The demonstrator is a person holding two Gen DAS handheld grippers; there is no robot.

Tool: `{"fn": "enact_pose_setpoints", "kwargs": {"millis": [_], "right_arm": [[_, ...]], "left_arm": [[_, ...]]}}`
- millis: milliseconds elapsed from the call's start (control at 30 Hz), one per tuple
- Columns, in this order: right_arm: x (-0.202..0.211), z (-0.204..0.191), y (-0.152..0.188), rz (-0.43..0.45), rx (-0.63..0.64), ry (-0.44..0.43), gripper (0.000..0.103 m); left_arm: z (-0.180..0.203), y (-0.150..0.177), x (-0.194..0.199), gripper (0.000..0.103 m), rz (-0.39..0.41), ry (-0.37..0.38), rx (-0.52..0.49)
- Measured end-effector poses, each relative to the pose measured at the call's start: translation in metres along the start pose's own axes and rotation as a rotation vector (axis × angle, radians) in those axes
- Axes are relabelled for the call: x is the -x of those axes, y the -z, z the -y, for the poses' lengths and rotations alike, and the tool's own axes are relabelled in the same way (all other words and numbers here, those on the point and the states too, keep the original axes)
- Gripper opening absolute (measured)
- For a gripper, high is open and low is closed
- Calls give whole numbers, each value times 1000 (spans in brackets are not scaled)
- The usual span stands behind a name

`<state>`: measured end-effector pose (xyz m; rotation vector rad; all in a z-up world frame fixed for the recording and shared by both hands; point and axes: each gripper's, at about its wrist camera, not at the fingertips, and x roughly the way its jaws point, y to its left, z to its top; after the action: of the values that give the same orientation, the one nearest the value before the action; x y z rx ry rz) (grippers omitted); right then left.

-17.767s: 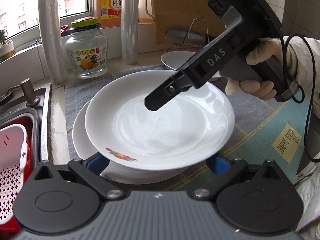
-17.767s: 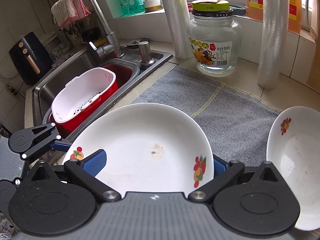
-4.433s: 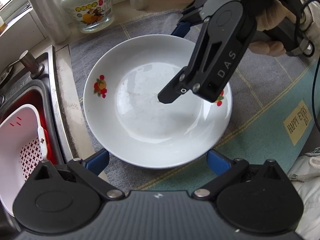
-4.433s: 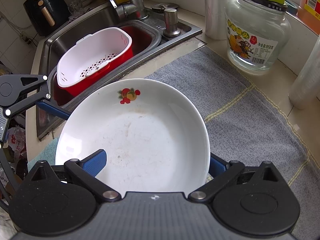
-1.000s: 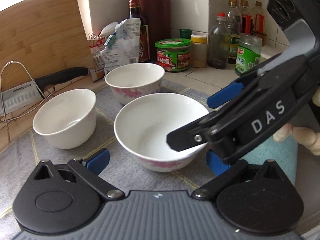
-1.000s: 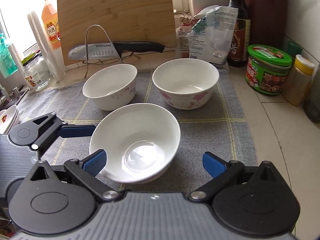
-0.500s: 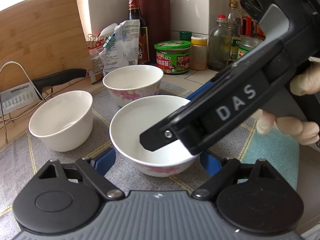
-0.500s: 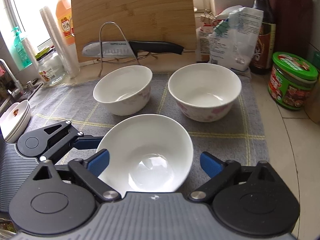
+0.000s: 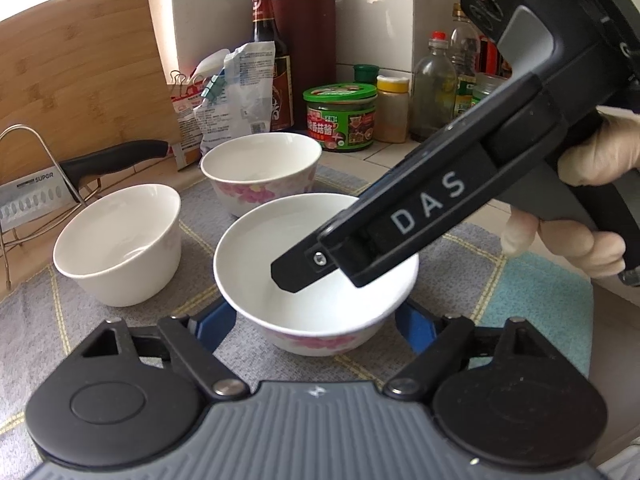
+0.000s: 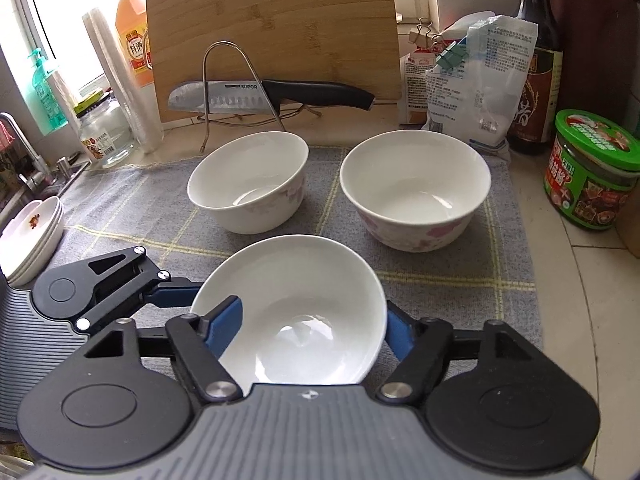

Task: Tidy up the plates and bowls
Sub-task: 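Grasp the rim of the pink-flower bowl with the right gripper, then lift the pink-flower bowl with the right gripper and carry it toward the plate stack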

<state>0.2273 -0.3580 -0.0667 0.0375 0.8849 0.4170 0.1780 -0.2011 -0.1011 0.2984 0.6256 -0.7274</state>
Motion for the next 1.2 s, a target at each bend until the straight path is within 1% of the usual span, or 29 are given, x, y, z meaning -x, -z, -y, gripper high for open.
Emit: {"fn": "enact_pose_setpoints", "kwargs": {"millis": [133, 333, 600, 867, 1200], "right_arm": [[1, 3, -1, 2, -17, -4, 74], [2, -2, -3, -1, -4, 5, 74], [8, -16, -6, -1, 19, -5, 74], [11, -46, -9, -1, 54, -38, 74], [-4, -101, -10, -16, 118, -107, 74]], "left_arm": [[-1, 0, 0, 86, -1, 5, 3], [-2, -1, 1, 86, -9, 4, 5], [-8, -1, 17, 86, -11, -1, 12], [-19, 9, 46, 86, -15, -24, 39], [-45, 35, 89, 86, -41, -94, 85]]}}
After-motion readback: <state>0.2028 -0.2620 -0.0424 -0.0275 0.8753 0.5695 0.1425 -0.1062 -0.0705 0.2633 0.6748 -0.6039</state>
